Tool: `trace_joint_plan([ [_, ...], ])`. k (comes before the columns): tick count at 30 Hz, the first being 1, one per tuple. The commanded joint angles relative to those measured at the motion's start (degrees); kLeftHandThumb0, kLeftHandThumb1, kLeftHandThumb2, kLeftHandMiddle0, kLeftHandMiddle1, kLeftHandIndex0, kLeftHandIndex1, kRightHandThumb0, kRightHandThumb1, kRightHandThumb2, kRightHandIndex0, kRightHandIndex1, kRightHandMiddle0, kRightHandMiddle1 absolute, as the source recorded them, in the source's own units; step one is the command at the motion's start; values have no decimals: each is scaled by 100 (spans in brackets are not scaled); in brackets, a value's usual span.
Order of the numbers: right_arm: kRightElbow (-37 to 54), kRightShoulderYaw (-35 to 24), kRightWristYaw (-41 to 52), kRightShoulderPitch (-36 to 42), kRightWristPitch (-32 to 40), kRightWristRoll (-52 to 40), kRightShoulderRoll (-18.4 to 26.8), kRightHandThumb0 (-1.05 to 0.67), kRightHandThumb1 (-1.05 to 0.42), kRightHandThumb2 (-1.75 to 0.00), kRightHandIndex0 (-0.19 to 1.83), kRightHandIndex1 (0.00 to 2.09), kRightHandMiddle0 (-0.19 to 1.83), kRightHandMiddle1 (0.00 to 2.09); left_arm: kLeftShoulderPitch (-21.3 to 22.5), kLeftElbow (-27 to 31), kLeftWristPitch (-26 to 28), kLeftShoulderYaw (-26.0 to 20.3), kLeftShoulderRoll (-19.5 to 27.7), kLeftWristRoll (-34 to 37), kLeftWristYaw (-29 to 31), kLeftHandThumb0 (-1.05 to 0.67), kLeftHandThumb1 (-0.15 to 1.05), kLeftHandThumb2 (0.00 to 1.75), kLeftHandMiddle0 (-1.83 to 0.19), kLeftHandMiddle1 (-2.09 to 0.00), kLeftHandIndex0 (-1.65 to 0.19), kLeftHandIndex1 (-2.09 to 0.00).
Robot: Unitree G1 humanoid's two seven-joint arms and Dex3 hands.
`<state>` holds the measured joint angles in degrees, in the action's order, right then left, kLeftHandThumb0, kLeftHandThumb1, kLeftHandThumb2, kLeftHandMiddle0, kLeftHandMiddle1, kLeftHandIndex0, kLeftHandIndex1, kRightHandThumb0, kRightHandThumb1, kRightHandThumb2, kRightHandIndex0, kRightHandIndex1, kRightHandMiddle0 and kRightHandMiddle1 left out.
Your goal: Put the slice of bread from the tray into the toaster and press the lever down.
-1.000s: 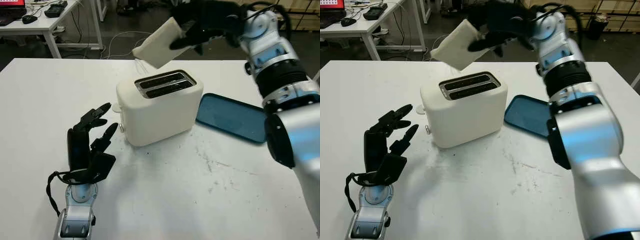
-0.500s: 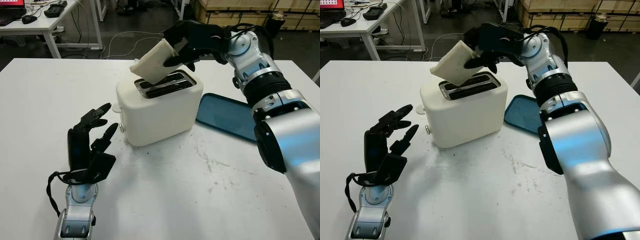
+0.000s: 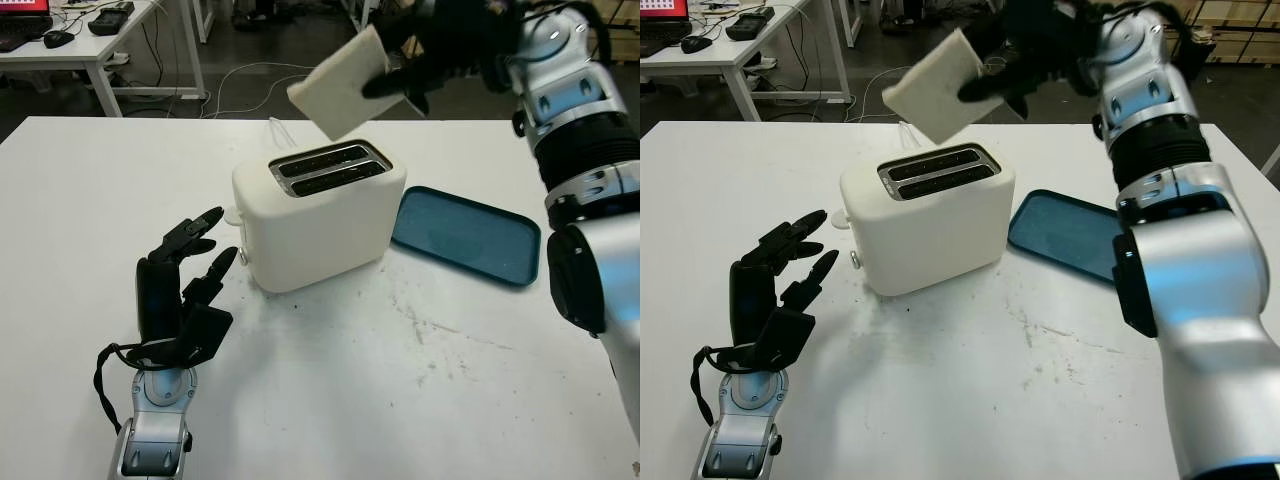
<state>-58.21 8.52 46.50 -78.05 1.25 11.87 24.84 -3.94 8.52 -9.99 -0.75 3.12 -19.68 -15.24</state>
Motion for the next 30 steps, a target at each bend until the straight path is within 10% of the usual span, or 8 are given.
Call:
trace_joint_plan([
  [1,-9,-8,59,-101,-61,-38,84,-41,-92,-22,111,175,92,175,32,8,22,10,-9,5,9,-39,92,18,-47,-103,-74,-12],
  [30,-344,931,-453,-21,-543,1030,47,-45,-92,-10,109,175,88,175,65,-56,-28,24,-26,-25,-45,-40,92,18,-46,-105,-74,-13],
])
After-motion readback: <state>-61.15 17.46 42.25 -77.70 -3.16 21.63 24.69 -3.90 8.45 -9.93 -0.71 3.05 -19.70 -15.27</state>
